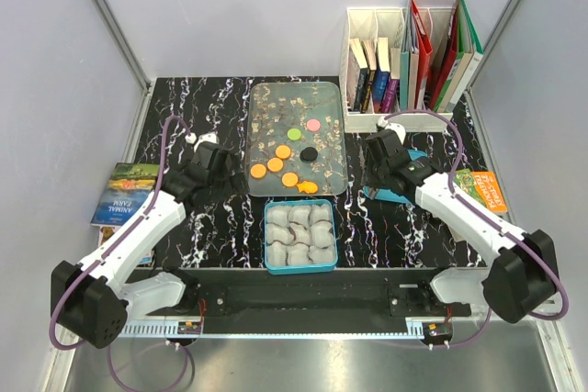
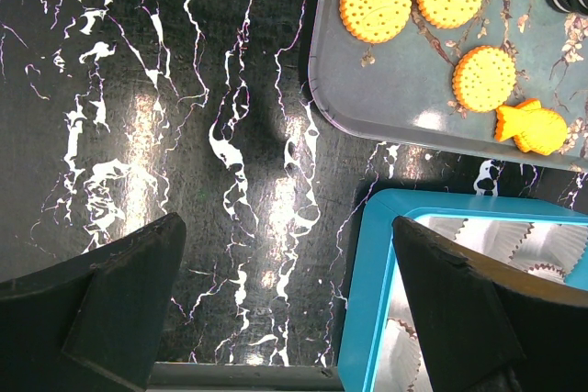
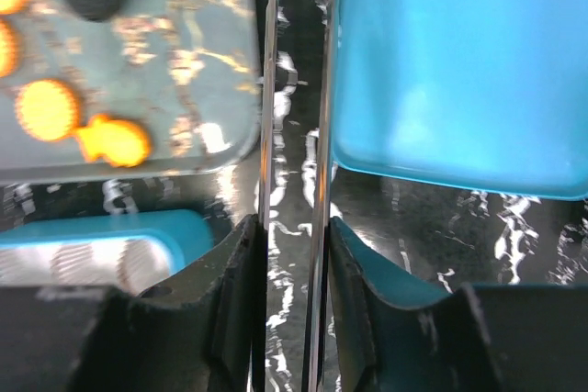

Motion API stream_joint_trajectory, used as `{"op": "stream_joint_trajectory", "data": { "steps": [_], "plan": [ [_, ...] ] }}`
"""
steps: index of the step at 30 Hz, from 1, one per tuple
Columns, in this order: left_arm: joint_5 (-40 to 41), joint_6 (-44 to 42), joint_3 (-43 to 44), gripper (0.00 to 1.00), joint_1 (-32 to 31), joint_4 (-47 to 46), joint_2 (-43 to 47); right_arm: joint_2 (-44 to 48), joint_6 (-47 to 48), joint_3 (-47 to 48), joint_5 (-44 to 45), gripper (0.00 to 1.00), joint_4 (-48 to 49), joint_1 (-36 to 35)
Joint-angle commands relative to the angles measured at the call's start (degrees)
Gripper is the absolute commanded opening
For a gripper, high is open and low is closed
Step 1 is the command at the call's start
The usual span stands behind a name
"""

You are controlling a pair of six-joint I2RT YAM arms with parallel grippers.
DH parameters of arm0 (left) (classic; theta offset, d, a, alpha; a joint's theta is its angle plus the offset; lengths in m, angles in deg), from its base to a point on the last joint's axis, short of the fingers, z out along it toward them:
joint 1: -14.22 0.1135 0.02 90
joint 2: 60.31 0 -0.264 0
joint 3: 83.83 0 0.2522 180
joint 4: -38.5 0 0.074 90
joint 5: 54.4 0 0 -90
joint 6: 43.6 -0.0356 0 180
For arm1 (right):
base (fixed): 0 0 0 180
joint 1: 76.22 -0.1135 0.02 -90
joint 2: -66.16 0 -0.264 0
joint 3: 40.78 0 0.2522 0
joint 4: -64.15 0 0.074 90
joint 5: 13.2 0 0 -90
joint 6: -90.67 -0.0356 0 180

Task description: Pack the cookies

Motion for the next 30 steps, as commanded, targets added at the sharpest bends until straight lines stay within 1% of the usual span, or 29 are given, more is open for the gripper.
{"op": "stream_joint_trajectory", "data": {
  "steps": [1, 9, 19, 24, 30],
  "plan": [
    [-1.0, 0.2, 0.2, 0.99, -0.2, -1.4, 0.7, 2.7, 2.5, 3.8, -2.0, 0.37, -1.3, -2.1],
    [-1.0, 0.3, 0.2, 0.99, -0.1, -1.4, 0.6, 0.1, 7.5, 8.2, -2.4, 0.36, -1.0, -5.9],
    [-0.6, 0.3, -0.3, 0.99, -0.1, -1.4, 0.7, -7.8, 9.9, 15.6, -6.3, 0.38, 2.0, -8.8],
    [-0.4, 0.3, -0.3, 0.99, -0.2, -1.3, 0.4, -9.9, 10.6, 17.2, -6.5, 0.43, 2.4, -10.2],
    [-0.2, 0.5, -0.2, 0.99, -0.3, -1.2, 0.1, -9.7, 10.4, 16.7, -6.1, 0.43, 2.5, -10.7]
  ]
}}
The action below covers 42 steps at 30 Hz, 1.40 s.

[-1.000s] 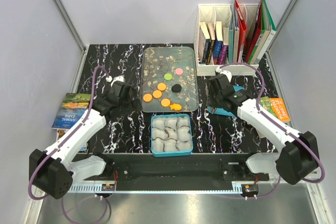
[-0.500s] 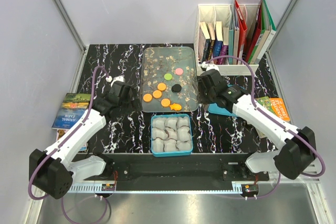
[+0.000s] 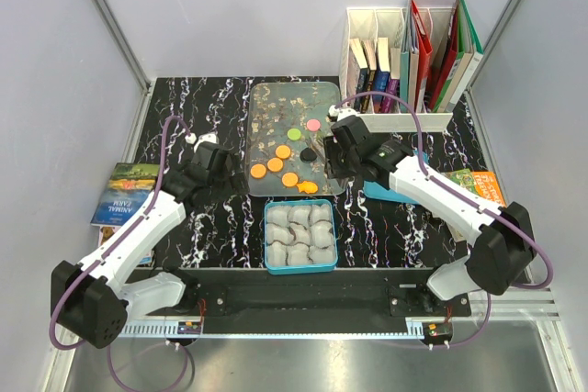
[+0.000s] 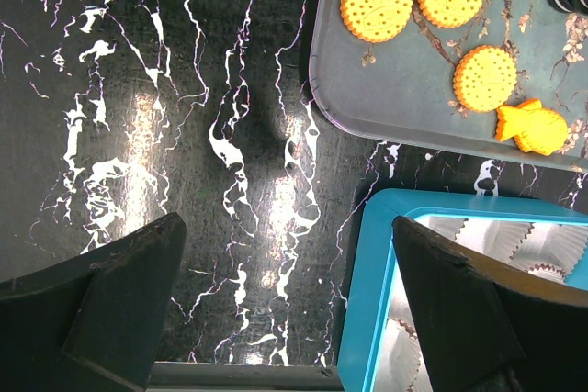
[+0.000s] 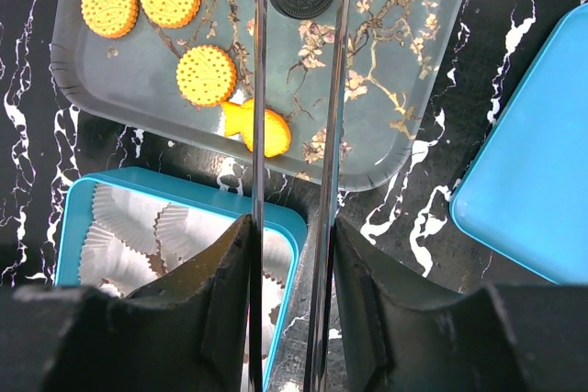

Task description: Pack the cookies

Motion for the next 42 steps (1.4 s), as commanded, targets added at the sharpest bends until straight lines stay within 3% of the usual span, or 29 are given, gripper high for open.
{"op": "stream_joint_trajectory", "data": {
  "steps": [1, 7, 42],
  "plan": [
    [-0.2, 0.3, -0.1, 0.99, -0.2, -1.3, -0.1, 0.8, 0.7, 1.7, -0.1, 0.43, 2.1, -0.6],
    [-0.3, 0.4, 0.1, 0.99, -0.3, -1.2, -0.6, 1.0, 0.8, 0.3, 0.0, 0.51, 1.8, -1.1],
    [0.0, 0.7, -0.1, 0.99, -0.7, -1.1, -1.0, -5.7, 1.4, -2.1, -0.4, 0.47, 5.4, -1.3]
  ]
}}
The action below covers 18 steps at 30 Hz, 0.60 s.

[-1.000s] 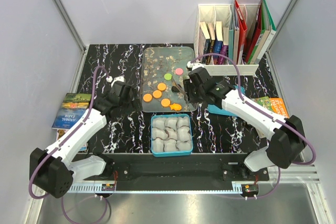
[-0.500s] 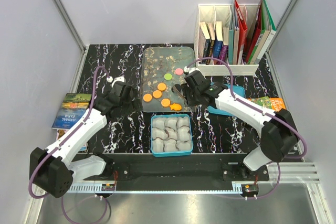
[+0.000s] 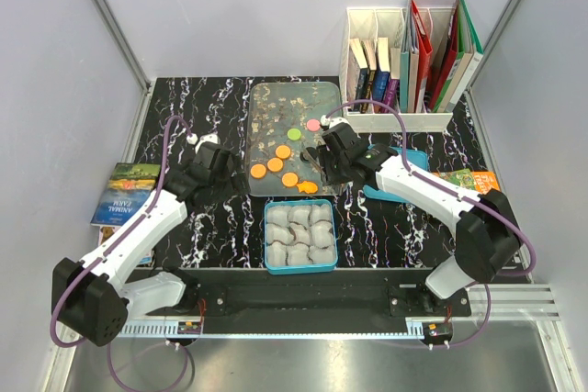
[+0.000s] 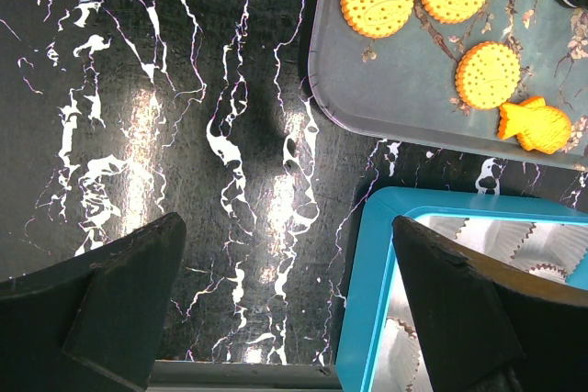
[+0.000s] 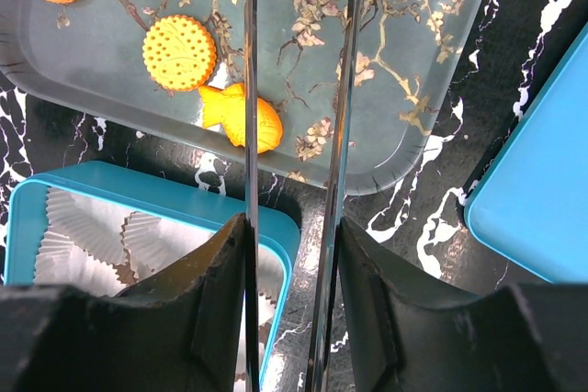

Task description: Pack the cookies

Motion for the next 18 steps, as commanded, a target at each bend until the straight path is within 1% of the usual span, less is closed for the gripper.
{"op": "stream_joint_trajectory", "data": {
  "steps": [1, 9, 18],
  "plan": [
    [0.0, 0.2, -0.1, 0.99, -0.3, -1.1, -0.2, -0.5, 0.7, 0.2, -0.5, 0.46, 2.4, -0.6],
    [0.0, 0.1, -0.1, 0.99, -0.3, -1.1, -0.3, 0.9, -0.1, -0.5, 0.1, 0.39, 2.4, -0.7],
    [0.0, 0.2, 0.0, 0.99, -0.3, -1.0, -0.3, 7.2, -1.1, 1.4, 1.3, 0.36, -0.1, -0.7]
  ]
}}
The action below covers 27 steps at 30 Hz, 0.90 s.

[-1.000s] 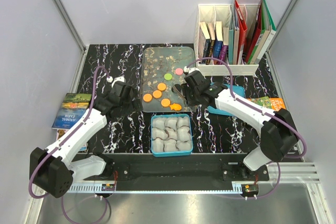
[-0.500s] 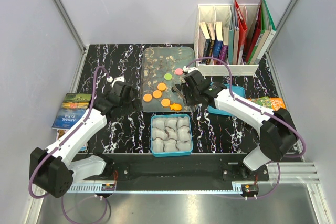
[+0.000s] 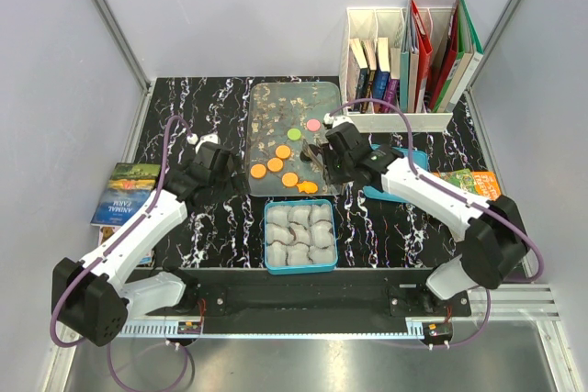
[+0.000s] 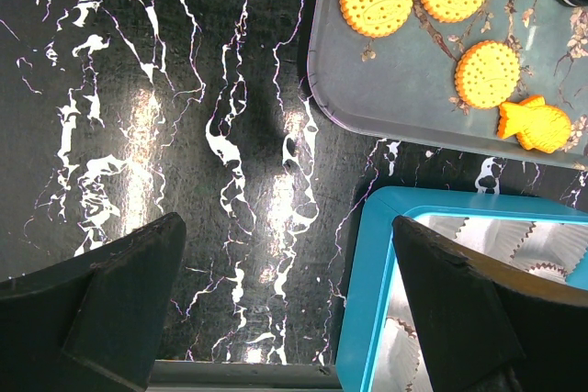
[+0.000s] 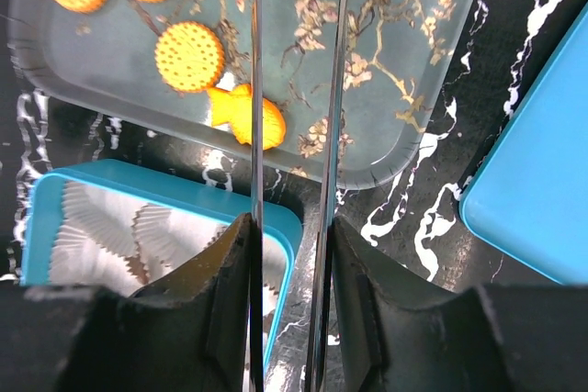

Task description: Pack the cookies

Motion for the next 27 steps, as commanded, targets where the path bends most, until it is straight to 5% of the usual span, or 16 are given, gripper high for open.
{"op": "stream_joint_trajectory", "data": {
  "steps": [1, 6, 12, 27],
  "plan": [
    [0.0, 0.2, -0.1, 0.99, -0.2, -1.1, -0.3, 6.2, -0.9, 2.0, 0.9, 0.36, -0.4, -0.5],
    [0.1, 0.2, 0.1, 0.99, -0.3, -1.0, -0.3, 9.5, -0.7, 3.0, -4.4, 0.31, -2.3, -0.6],
    [0.3, 0.2, -0.1, 0.99, -0.3, -1.1, -0.1, 16.5, -0.1, 2.3, -11.8, 0.00, -7.3, -2.8],
    [1.9, 0.2, 1.4, 0.99, -0.3, -0.3, -0.8, 28.8, -11.2, -1.3, -5.8, 0.00, -26.8, -18.3]
  ]
}}
